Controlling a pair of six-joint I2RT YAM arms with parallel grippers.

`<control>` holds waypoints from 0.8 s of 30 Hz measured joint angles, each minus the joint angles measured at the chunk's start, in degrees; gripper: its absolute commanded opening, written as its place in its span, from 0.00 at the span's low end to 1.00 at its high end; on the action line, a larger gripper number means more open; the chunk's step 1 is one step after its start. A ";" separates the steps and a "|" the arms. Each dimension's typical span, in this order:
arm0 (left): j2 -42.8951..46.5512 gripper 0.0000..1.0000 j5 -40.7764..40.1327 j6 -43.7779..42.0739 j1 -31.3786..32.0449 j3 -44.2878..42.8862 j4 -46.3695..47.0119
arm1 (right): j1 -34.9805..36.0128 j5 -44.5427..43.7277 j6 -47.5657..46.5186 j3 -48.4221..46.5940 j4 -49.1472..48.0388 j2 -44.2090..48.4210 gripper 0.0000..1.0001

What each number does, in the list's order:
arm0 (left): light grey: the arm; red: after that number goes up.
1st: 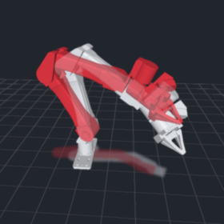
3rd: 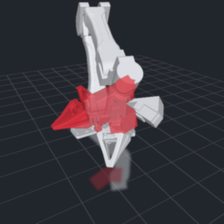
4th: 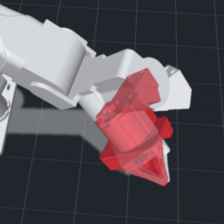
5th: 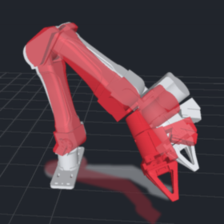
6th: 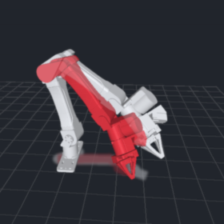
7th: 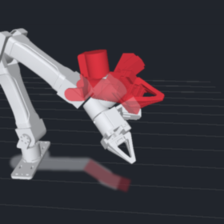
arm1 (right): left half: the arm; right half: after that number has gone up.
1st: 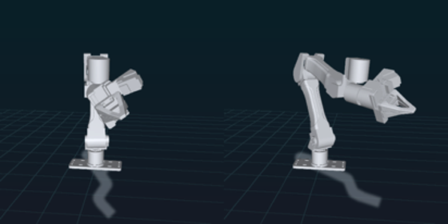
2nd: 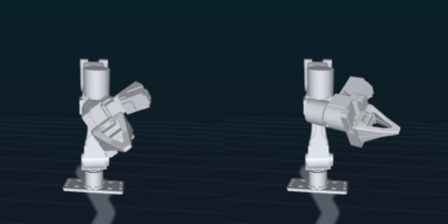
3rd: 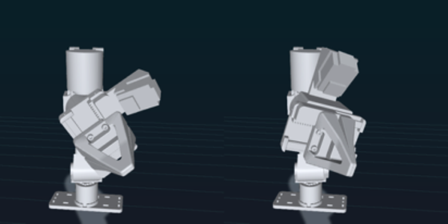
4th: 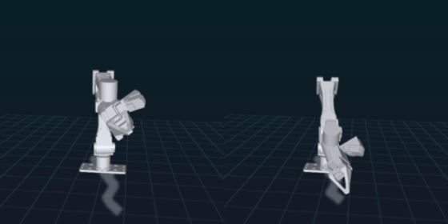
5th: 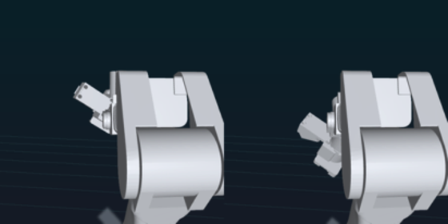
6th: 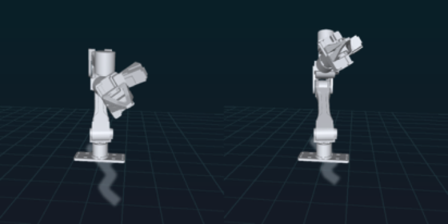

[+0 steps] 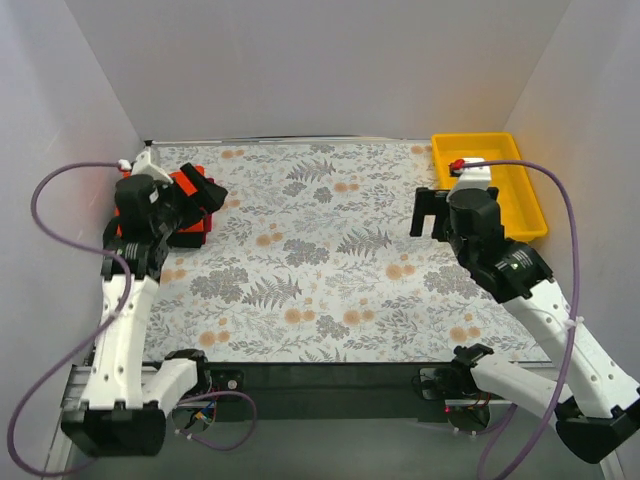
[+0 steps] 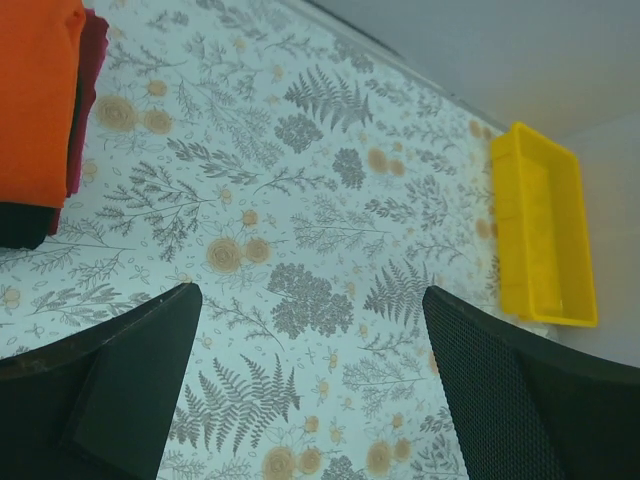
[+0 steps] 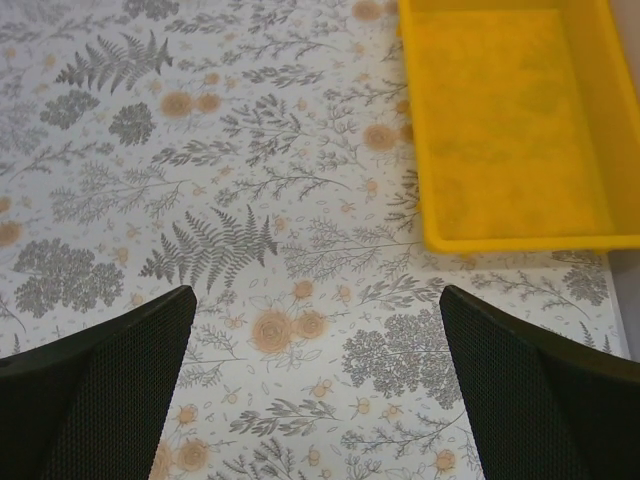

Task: Fold and stack the t-shirts
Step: Reset both grippers

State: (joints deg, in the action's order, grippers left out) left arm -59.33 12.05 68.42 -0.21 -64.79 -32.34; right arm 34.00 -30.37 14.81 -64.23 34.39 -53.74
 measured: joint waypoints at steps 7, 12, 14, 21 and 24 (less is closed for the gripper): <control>20.72 0.86 -8.04 0.11 0.63 1.16 -4.92 | -0.39 -5.66 -3.30 -2.67 1.49 9.97 0.98; 20.41 0.86 -19.37 -0.26 4.61 -1.57 -10.73 | -0.42 -8.04 -7.15 -2.86 1.11 18.36 0.98; 20.50 0.86 -23.50 -0.24 6.84 -2.36 -12.09 | -0.50 -9.14 -7.98 -2.84 1.03 21.33 0.98; 31.80 0.86 -32.92 0.02 10.58 2.29 -11.89 | -0.57 -10.34 -9.01 -0.04 0.35 27.02 0.98; 37.57 0.92 -34.93 0.33 10.67 6.56 -9.49 | -0.57 -10.38 -9.01 1.18 0.31 27.45 0.98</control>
State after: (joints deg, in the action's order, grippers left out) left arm -21.76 -22.87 68.75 10.46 -58.24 -41.82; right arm 33.43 -40.75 5.80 -63.05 34.70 -26.28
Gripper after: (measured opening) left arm 0.867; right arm 0.984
